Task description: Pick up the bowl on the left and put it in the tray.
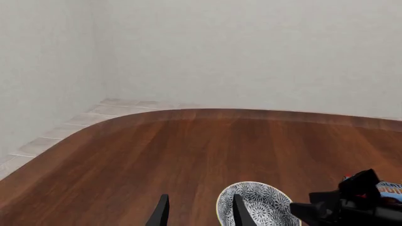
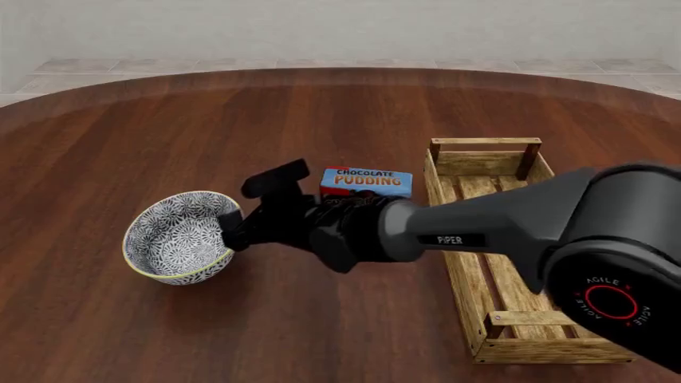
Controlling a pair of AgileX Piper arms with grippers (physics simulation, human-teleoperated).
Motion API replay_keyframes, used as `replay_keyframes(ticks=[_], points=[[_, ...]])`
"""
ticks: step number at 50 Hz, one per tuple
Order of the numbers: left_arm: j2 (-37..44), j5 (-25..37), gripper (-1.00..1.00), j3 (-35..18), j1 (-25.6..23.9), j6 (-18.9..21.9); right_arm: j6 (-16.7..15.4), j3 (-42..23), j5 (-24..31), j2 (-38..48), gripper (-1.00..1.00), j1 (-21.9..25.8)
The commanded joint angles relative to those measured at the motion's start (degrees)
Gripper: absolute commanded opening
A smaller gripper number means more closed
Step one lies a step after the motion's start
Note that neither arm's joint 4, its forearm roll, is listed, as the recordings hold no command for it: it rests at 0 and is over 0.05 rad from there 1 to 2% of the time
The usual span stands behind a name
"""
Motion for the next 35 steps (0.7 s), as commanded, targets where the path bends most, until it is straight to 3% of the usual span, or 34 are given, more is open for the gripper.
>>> replay_keyframes(ticks=[1,35], points=[[0.0,0.3,1.00,-0.3,0.0,-0.1,0.1,-1.4,0.4,1.7,1.00,0.2],[0.0,-0.2,1.00,0.8,0.3,-0.1,0.9,-5.6,2.2,5.6,1.00,-0.8]])
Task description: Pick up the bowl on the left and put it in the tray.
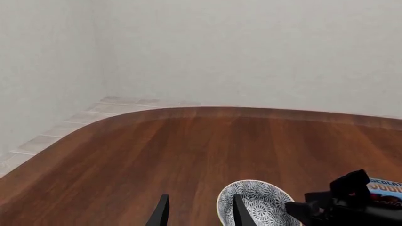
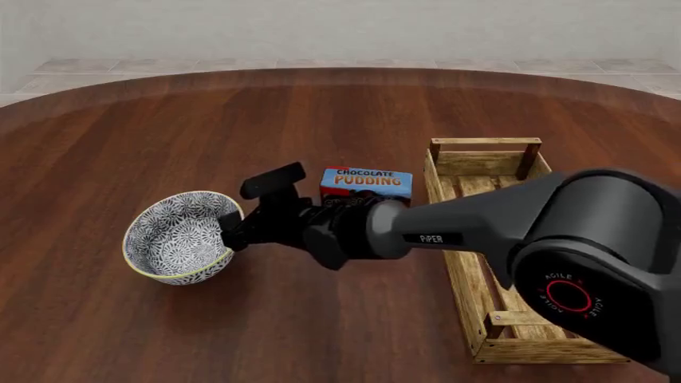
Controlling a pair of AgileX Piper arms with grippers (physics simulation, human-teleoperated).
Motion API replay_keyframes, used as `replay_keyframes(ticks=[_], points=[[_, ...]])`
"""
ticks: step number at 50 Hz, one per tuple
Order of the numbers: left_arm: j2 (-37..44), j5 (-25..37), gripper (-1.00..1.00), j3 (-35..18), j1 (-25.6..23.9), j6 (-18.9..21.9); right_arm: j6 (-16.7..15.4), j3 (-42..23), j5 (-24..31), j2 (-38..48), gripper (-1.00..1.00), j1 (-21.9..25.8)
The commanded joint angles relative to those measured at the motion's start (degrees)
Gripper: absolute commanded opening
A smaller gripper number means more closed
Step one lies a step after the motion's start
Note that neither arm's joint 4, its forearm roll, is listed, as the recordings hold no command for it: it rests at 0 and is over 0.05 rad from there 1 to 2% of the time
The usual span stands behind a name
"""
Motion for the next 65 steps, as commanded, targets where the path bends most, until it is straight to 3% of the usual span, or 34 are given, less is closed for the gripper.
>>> replay_keyframes(ticks=[1,65], points=[[0.0,-0.1,1.00,0.2,0.1,0.0,0.3,-1.8,0.5,2.0,1.00,-0.3],[0.0,-1.3,1.00,2.1,0.4,-0.8,0.7,-9.5,4.3,11.2,1.00,1.2]])
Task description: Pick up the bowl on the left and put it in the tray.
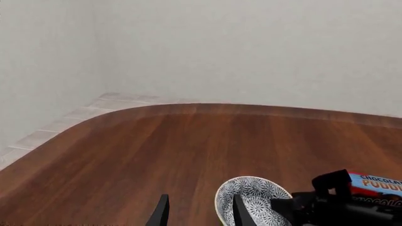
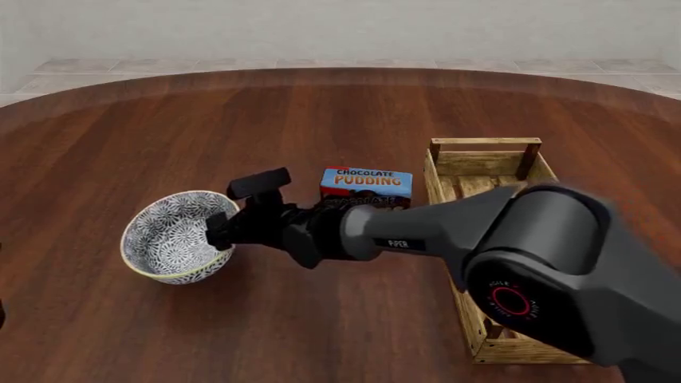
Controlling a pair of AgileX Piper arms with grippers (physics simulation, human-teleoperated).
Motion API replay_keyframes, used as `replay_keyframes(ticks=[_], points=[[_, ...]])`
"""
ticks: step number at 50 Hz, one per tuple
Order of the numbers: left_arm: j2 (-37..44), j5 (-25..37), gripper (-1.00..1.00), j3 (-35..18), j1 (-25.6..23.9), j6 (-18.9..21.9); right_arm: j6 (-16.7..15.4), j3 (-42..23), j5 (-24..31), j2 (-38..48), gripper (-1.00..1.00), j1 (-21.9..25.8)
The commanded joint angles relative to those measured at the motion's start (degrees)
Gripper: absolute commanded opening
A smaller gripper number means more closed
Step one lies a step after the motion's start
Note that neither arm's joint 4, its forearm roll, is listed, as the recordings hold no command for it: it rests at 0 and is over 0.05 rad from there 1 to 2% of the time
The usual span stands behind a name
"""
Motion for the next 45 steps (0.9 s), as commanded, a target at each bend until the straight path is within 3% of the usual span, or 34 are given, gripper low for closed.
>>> replay_keyframes(ticks=[1,11,12,45], points=[[0.0,-0.5,1.00,0.6,0.1,-0.2,0.0,-0.7,1.2,4.7,1.00,0.0],[0.0,-0.5,1.00,0.8,-0.1,-0.4,0.3,-1.4,1.4,5.9,1.00,0.0],[0.0,-0.4,1.00,0.7,-0.1,-0.4,0.2,-1.3,1.4,5.9,-1.00,0.0],[0.0,0.8,1.00,-1.2,0.0,-0.3,0.5,3.9,-0.3,-1.0,-1.00,-1.4]])
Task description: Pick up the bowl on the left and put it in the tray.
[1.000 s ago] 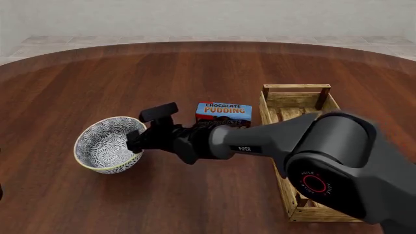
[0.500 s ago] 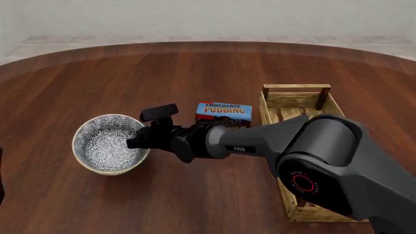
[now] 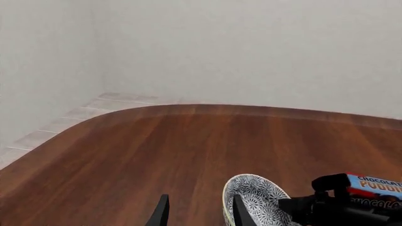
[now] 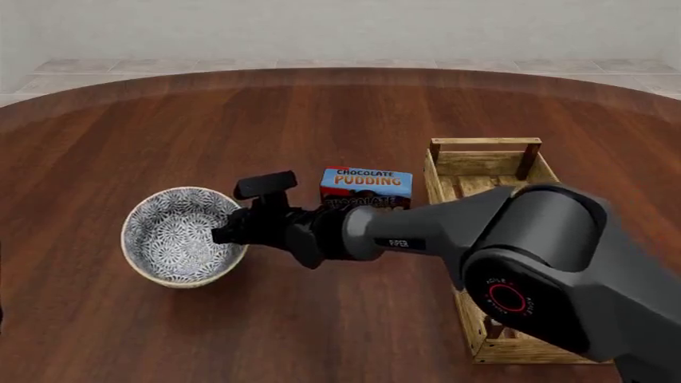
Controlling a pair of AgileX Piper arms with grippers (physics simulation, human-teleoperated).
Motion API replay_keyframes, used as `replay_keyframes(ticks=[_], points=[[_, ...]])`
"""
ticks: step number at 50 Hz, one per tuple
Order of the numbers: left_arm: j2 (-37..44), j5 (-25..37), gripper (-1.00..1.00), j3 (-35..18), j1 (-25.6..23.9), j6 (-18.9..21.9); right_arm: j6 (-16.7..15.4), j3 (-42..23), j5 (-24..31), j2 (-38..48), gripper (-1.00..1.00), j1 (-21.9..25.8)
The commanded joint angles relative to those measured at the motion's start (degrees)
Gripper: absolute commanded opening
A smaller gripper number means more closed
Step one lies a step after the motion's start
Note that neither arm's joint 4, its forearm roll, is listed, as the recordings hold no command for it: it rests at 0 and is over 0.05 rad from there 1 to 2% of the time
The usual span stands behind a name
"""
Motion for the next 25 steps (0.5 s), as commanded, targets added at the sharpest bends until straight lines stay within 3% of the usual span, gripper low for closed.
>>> replay_keyframes(ticks=[1,25], points=[[0.0,0.5,1.00,-0.8,0.4,0.0,-0.3,4.0,-0.2,-2.4,-1.00,-0.6],[0.0,0.6,1.00,-2.7,1.1,0.4,-2.1,6.7,0.6,-8.8,-1.00,-1.7]])
